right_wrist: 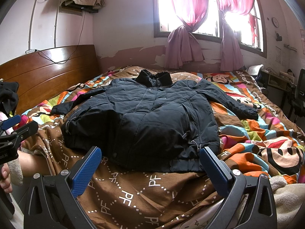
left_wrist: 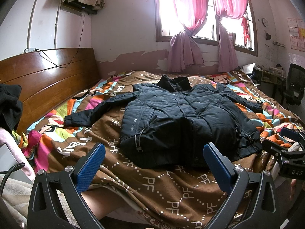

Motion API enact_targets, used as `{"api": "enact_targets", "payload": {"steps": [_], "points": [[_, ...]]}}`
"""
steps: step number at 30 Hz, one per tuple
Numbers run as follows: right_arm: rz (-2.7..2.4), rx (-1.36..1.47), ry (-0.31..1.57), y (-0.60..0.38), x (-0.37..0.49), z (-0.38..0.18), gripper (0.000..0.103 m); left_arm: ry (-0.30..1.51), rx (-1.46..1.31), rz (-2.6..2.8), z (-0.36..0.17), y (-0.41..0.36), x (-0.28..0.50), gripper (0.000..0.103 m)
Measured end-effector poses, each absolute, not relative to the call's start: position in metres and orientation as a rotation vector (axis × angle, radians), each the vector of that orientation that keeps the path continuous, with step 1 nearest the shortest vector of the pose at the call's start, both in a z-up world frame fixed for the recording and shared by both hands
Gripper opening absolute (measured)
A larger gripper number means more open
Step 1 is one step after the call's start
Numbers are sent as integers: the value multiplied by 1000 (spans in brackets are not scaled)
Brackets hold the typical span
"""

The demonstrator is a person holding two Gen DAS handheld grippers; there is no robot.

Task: Fold large clothes

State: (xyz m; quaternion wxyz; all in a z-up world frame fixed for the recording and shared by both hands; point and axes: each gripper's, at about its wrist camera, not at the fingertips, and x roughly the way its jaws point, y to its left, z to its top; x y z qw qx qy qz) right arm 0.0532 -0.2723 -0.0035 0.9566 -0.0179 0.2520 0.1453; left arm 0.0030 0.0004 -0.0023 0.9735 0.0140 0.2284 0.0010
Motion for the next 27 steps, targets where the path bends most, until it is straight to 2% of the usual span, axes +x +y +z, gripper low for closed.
{"api": "enact_targets", "payload": {"steps": [27], "points": [[195, -41, 516, -271, 53, 4, 103, 513, 59, 79, 5, 6, 9, 101]]}}
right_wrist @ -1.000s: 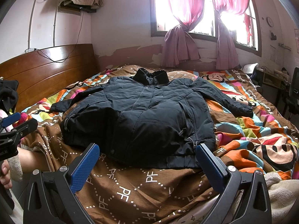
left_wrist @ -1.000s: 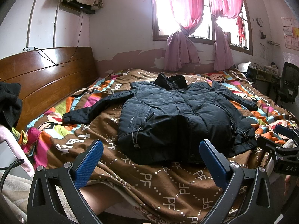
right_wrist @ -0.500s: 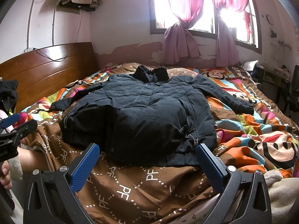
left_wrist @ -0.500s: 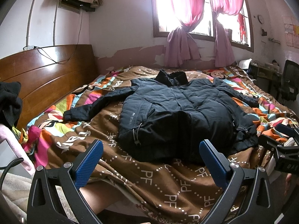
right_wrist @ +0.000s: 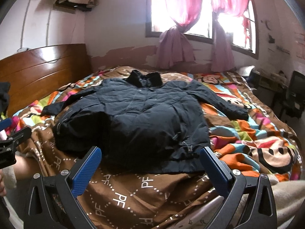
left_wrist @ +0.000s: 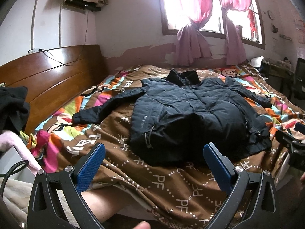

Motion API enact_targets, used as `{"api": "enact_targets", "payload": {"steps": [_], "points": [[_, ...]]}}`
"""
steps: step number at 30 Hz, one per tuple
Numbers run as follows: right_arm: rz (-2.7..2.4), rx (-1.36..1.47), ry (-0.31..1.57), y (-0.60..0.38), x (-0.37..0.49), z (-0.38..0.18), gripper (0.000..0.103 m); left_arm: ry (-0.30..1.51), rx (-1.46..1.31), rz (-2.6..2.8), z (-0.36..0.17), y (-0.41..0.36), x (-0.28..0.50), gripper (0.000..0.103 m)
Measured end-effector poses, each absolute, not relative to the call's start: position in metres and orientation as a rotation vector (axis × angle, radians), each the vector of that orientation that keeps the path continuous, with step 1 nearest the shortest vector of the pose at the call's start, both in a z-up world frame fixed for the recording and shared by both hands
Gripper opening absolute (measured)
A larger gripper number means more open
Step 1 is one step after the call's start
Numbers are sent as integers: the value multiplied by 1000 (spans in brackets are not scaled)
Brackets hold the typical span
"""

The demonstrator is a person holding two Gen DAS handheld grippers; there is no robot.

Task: Fold large clothes
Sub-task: 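Move both grippers toward the black jacket's sleeves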

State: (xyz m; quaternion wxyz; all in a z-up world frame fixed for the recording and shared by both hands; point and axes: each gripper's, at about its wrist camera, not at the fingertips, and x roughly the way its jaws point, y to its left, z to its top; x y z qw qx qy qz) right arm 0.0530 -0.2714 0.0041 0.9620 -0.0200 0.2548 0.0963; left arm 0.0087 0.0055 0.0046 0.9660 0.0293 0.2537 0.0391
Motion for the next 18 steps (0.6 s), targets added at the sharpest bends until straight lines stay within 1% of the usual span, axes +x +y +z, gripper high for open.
{"api": "enact_targets", "payload": {"steps": [3, 8, 13, 18], "points": [[138, 14, 531, -275, 54, 15, 103, 514, 40, 81, 16, 11, 14, 101], [97, 14, 516, -270, 50, 46, 103, 498, 63, 85, 43, 15, 22, 101], [116, 30, 466, -265, 56, 86, 103, 433, 41, 85, 87, 24, 36, 101], [115, 58, 425, -260, 70, 125, 103, 433, 26, 57, 136, 33, 59, 101]]}}
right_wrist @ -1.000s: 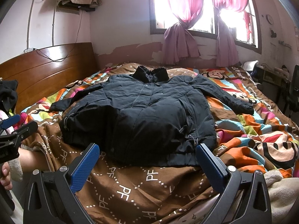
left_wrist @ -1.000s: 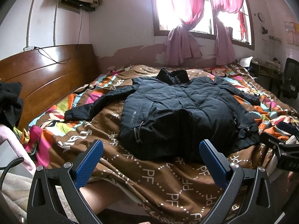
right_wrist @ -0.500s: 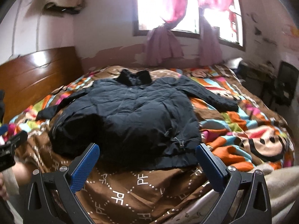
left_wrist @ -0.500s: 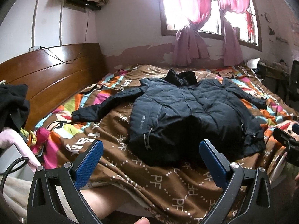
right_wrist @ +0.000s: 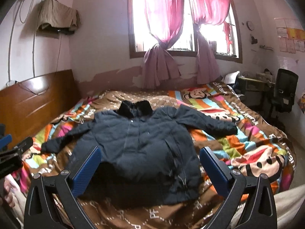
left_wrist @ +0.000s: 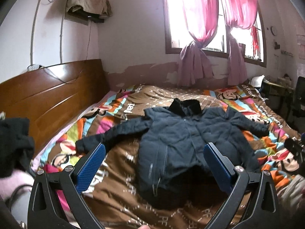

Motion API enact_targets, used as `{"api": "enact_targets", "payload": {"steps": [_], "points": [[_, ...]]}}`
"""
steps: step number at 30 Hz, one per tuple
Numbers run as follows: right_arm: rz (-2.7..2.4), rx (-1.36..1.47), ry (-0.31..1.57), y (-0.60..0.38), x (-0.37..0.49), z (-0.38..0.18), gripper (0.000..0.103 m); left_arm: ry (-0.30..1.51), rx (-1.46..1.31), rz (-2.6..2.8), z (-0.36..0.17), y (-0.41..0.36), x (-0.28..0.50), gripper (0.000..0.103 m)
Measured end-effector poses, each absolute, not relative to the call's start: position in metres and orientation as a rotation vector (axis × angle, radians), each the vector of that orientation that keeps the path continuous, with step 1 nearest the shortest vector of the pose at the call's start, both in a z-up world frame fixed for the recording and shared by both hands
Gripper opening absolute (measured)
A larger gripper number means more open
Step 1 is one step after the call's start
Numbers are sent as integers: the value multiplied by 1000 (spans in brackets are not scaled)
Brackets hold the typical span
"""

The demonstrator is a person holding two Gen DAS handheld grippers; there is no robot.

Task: Fold large clothes
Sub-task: 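Move both grippers toward the black jacket's sleeves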

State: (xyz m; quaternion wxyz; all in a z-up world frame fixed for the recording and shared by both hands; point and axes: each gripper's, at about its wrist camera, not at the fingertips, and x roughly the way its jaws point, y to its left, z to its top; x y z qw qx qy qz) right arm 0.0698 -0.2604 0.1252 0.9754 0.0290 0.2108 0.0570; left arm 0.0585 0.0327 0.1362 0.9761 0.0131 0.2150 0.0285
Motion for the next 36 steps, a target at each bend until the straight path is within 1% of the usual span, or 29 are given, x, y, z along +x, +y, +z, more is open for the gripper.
{"api": "enact_targets", "payload": {"steps": [7, 9, 11, 13, 18, 21, 23, 26, 29, 31, 36], "points": [[256, 70, 531, -264, 113, 161, 103, 520, 8, -15, 188, 25, 111, 101], [296, 21, 614, -261, 133, 167, 103, 499, 1, -54, 201, 21, 125, 101], [383, 9, 728, -263, 162, 173, 103, 441, 1, -68, 214, 18, 138, 101], [395, -7, 796, -268, 191, 179, 103, 414, 13, -56, 227, 13, 160, 101], [254, -11, 792, -294, 250, 199, 103, 421, -7, -86, 248, 10, 214, 101], [214, 83, 850, -322, 292, 215, 103, 379, -3, -150, 258, 4, 234, 101], [185, 154, 856, -343, 317, 229, 103, 359, 30, -174, 263, -3, 250, 101], [149, 234, 734, -376, 343, 241, 103, 359, 83, -192, 256, -20, 279, 101], [61, 221, 675, -399, 375, 224, 103, 405, 93, -206, 232, -38, 315, 101], [2, 226, 687, -416, 394, 205, 103, 419, 71, -225, 217, -47, 337, 101], [-152, 238, 797, -469, 439, 150, 103, 441, 61, -266, 180, -74, 387, 101]]}}
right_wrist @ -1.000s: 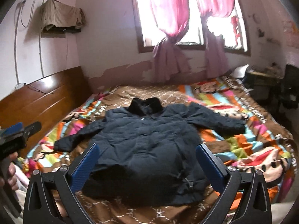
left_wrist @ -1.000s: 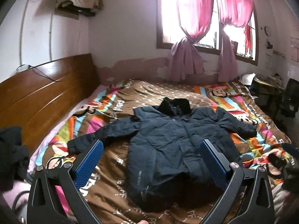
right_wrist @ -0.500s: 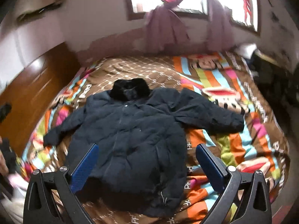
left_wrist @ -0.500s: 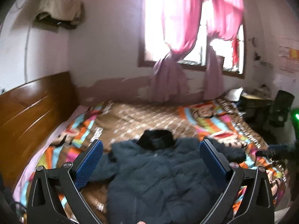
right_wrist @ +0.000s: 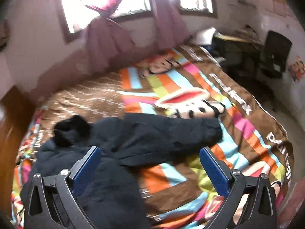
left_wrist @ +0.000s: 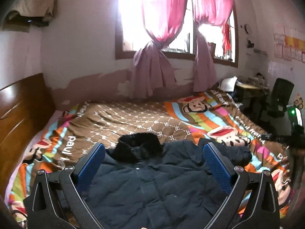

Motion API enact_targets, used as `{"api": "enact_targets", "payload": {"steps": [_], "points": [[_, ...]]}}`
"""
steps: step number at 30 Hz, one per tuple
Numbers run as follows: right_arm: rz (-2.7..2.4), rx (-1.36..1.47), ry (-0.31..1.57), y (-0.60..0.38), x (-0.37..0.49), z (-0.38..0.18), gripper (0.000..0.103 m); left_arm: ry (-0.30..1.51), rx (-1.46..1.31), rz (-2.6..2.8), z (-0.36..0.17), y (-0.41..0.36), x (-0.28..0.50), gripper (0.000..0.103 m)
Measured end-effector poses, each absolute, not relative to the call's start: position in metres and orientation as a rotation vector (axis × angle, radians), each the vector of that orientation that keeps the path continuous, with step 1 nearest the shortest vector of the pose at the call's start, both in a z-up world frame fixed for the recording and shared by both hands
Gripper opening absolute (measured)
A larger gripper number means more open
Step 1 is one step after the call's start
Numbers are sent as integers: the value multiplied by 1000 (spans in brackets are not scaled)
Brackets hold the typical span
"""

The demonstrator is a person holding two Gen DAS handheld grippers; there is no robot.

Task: Fold large clothes
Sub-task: 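Move both grippers toward the black jacket's sleeves, then grasp the cuff of the sleeve nearest the right gripper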

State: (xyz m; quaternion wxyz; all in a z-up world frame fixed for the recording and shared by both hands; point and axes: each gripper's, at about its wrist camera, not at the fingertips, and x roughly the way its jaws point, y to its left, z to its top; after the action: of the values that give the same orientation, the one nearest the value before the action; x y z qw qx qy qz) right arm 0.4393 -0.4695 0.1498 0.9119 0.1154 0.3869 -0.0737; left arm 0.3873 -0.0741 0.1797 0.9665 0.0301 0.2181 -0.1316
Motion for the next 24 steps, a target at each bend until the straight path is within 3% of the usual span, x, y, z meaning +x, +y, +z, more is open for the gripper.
{"api": "enact_targets", "payload": {"steps": [13, 20, 22, 23, 24], "points": [[-545, 439, 900, -623, 532, 20, 103, 564, 112, -360, 39, -172, 504, 101], [-459, 727, 869, -664, 533, -70, 103, 771, 31, -352, -15, -212, 557, 101], [-421, 850, 819, -670, 527, -91, 97, 800, 11, -344, -26, -217, 567, 101], [-399, 899, 808, -671, 525, -101, 85, 816, -5, -341, -33, -218, 573, 101], [-382, 946, 806, -671, 522, -112, 64, 824, -26, -339, -36, -218, 575, 101]]}}
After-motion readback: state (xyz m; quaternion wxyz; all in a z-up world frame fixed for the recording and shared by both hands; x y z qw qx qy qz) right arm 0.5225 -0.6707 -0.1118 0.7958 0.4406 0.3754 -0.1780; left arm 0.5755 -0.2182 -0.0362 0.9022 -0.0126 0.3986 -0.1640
